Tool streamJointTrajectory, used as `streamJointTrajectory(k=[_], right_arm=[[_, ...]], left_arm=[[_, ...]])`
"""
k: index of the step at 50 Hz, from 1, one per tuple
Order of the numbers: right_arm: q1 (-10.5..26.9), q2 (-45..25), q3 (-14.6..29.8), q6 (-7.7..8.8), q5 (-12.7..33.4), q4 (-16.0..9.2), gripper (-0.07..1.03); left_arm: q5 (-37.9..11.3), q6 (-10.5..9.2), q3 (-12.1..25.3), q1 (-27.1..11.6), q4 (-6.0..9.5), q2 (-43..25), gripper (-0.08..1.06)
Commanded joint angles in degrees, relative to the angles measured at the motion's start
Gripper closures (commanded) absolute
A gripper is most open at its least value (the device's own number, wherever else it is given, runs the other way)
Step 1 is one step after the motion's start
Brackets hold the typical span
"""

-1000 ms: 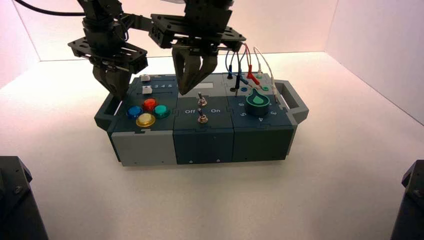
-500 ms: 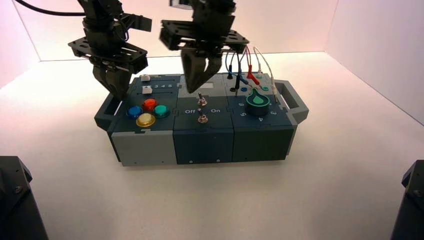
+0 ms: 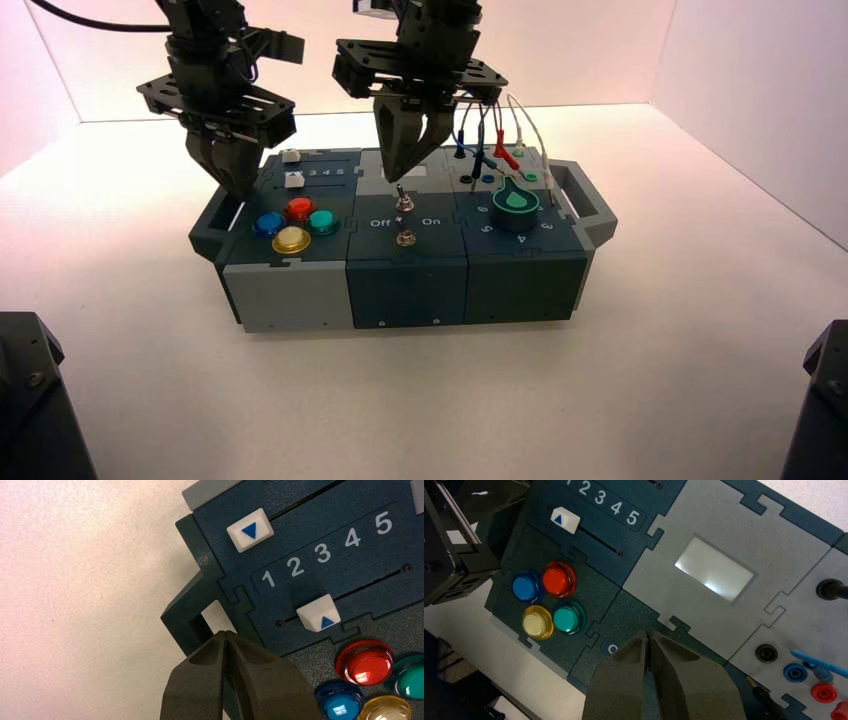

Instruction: Flip the top switch on with the right gripper.

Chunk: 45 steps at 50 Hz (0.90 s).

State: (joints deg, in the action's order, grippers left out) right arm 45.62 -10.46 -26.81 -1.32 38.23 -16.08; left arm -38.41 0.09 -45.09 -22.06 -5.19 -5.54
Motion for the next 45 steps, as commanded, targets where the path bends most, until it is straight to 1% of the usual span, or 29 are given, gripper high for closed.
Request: streamJointTrajectory(k=[1, 11, 28, 37, 45], right_arm=[[0.53, 0.88, 0.53, -0.35, -0.09, -0.7, 0.98], [2.02, 0.62, 0.26, -0.7, -0.18, -0.97, 0.98], [2.11, -1.14, 0.09, -0.97, -0.18, -1.32, 0.98], [1.67, -0.7, -0.26, -1.05, -0.7, -1.23, 0.98], [0.0, -0.53, -0.53, -1.14, -0.7, -0.88, 0.98]], left_arm=[[0.09, 1.23, -0.79, 0.09, -0.26, -2.81, 1.01], [0.0, 1.23, -0.7, 0.09, -0.26, -2.81, 1.01], [-0.18, 1.41, -0.7, 0.0, -0.26, -3.08, 1.01], [-0.18, 1.41, -0.7, 0.0, -0.26, -3.08, 1.01], [-0.18, 1.41, -0.7, 0.0, -0.26, -3.25, 1.01]])
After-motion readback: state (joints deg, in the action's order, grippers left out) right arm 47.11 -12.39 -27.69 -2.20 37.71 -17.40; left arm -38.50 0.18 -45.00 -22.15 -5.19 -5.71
